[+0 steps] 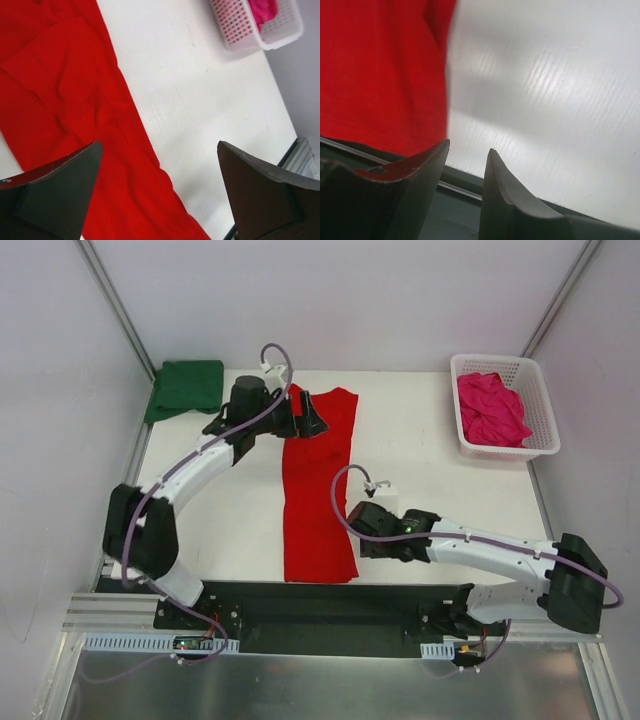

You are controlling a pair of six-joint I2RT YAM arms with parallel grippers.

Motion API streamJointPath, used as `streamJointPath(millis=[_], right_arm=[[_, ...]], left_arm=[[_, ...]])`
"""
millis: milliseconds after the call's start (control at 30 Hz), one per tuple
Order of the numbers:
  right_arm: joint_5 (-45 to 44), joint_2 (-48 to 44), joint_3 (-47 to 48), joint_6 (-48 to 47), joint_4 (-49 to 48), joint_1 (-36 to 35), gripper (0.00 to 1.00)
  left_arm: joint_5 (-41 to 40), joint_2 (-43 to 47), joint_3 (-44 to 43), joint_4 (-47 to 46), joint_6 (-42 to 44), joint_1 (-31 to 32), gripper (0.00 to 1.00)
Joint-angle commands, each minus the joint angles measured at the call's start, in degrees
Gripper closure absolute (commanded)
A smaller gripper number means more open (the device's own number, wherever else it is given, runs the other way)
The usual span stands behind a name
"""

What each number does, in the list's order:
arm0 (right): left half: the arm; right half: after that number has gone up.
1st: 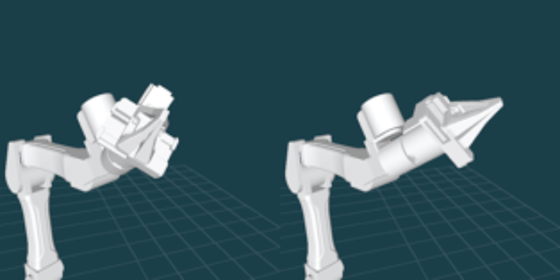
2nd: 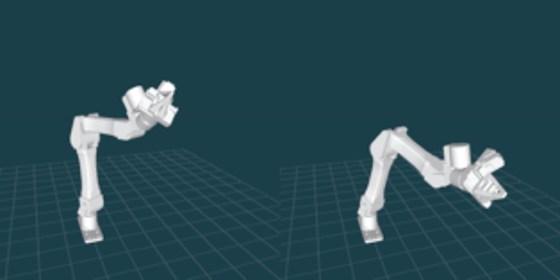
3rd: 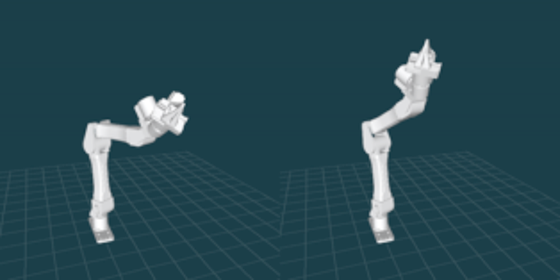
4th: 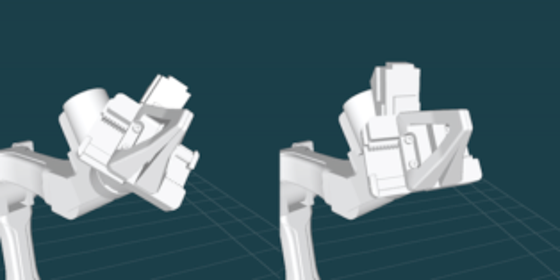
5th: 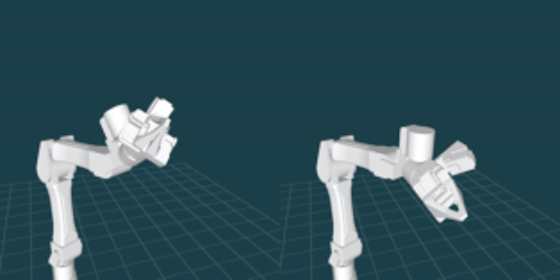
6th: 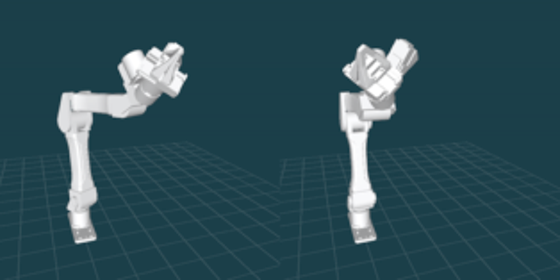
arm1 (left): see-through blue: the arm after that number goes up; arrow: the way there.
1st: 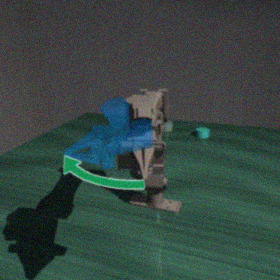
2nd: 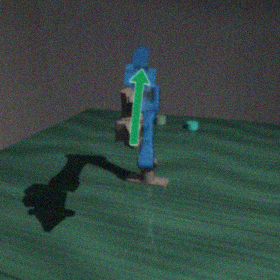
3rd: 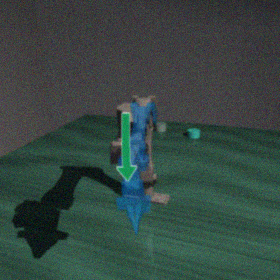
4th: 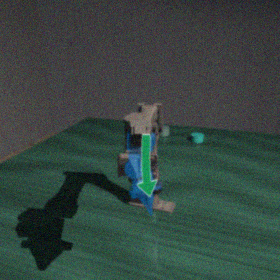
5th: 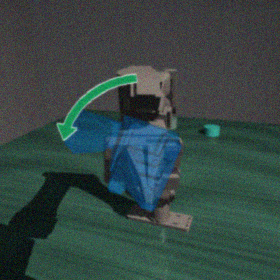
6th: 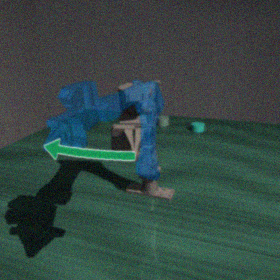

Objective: Fold and stack the t-shirts
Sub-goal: Grab the bottom of the folded rectangular tshirt with both arms

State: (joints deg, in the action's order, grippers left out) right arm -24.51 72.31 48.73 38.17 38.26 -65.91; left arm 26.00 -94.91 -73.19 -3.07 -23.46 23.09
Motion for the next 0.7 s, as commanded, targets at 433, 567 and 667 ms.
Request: streamJointPath(millis=[433,567,667], right_arm=[[21.34,4.06,-1.79,-14.01,-19.88,19.58,0.61],[26.70,5.38,-3.55,-12.86,-23.93,21.26,0.61],[28.11,4.16,-5.48,-11.55,-24.46,21.26,0.60]], left_arm=[[-3.50,19.41,29.23,-1.67,-3.43,-0.42,0.01],[-3.59,22.31,33.10,-1.68,-4.39,-0.42,0.01],[-2.89,24.86,35.83,-1.41,-5.53,-0.07,0.01]])
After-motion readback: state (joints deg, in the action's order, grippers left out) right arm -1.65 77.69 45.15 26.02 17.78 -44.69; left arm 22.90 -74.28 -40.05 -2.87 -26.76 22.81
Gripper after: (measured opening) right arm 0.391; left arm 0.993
